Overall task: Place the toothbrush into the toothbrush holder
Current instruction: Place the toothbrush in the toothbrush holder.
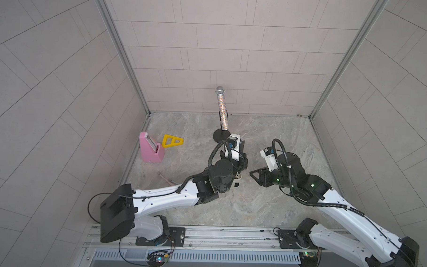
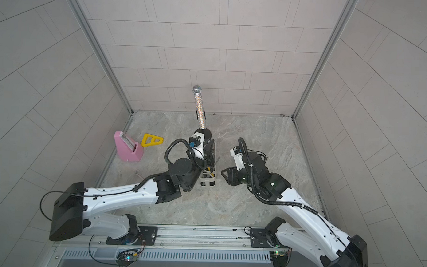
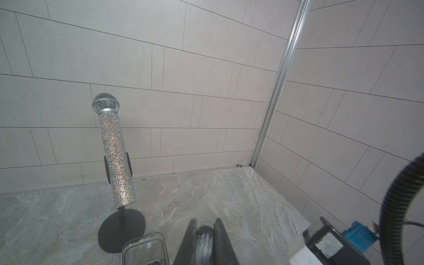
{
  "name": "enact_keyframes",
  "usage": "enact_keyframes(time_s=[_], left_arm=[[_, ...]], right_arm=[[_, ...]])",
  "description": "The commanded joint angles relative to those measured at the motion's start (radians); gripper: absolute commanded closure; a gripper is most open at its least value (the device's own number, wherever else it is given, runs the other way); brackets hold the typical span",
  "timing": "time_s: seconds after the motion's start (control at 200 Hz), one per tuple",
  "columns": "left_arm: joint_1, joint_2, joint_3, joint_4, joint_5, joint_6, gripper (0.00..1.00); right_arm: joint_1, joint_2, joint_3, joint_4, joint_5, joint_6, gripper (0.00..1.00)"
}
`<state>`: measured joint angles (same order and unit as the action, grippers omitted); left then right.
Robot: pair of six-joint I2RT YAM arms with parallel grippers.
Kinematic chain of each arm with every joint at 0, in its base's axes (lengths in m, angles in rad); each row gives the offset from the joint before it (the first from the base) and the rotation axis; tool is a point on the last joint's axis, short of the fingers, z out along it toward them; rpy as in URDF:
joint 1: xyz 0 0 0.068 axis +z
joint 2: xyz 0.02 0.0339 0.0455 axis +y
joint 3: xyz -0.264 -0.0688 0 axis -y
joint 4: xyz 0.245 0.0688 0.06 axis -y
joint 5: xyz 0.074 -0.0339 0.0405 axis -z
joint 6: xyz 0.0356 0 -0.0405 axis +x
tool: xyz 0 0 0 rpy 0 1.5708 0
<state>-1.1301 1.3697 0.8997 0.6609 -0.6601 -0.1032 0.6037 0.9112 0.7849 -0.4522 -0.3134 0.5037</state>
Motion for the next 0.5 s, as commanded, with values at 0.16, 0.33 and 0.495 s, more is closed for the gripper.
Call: enact_keyframes(time_s=[0.16, 0.33, 0.495], left_arm=[[-0.007, 0.061, -0.057, 0.184, -0.069, 0.049, 0.96], [-0.01, 0.08, -0.071, 0.202, -0.076, 0.042, 0.96], [-0.009, 0.087, -0.082, 0.204, -0.077, 0.038, 0.96]], right_arm=[[-0.025, -0.025, -0.019, 0.013, -0.021, -0.006, 0.45], [-0.03, -0.025, -0.027, 0.017, -0.025, -0.005, 0.45], [-0.034, -0.025, -0.033, 0.021, -0.025, -0.004, 0.45]])
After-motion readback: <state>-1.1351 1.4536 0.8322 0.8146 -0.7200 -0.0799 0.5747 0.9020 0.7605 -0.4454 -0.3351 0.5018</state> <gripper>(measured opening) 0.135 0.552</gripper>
